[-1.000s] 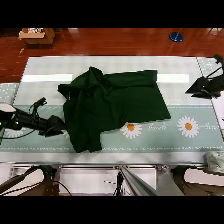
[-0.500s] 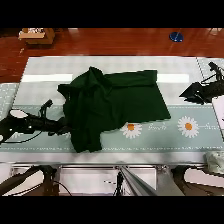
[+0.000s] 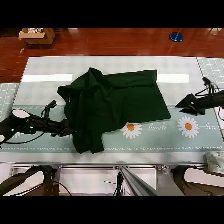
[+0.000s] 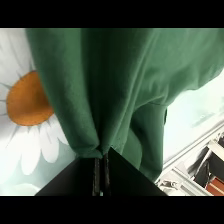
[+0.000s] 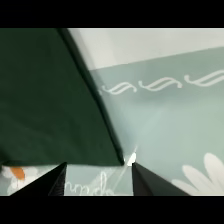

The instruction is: Fold the shirts.

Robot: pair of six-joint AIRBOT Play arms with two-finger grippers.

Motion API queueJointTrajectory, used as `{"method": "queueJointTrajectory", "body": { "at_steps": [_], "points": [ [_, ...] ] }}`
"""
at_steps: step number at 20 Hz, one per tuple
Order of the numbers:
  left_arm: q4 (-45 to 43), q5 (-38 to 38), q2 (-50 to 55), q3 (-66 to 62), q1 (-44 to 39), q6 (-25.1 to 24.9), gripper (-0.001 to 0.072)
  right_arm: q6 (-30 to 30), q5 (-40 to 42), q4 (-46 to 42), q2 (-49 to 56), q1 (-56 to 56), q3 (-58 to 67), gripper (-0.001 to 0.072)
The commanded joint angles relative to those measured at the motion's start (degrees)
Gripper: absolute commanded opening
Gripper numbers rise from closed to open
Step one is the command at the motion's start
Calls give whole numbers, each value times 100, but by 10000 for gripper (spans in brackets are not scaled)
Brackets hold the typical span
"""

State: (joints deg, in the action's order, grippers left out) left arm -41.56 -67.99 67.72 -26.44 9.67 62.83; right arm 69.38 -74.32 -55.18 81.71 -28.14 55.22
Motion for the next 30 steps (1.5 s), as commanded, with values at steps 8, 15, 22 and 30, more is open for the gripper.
{"method": "queueJointTrajectory", "body": {
  "at_steps": [8,15,22,30],
  "points": [
    [9,-109,-2,2,7,-26,29,-173,1226,627,2,404,-1152,474],
    [7,-367,-22,-391,9,-114,27,-55,1082,643,-210,1338,-691,27],
    [4,-1611,-1067,-4277,175,160,26,-149,612,476,-2378,1182,1845,26],
    [-476,-1611,-1764,-9652,1001,861,26,1263,1257,-802,-3987,1182,4430,26]
  ]
}}
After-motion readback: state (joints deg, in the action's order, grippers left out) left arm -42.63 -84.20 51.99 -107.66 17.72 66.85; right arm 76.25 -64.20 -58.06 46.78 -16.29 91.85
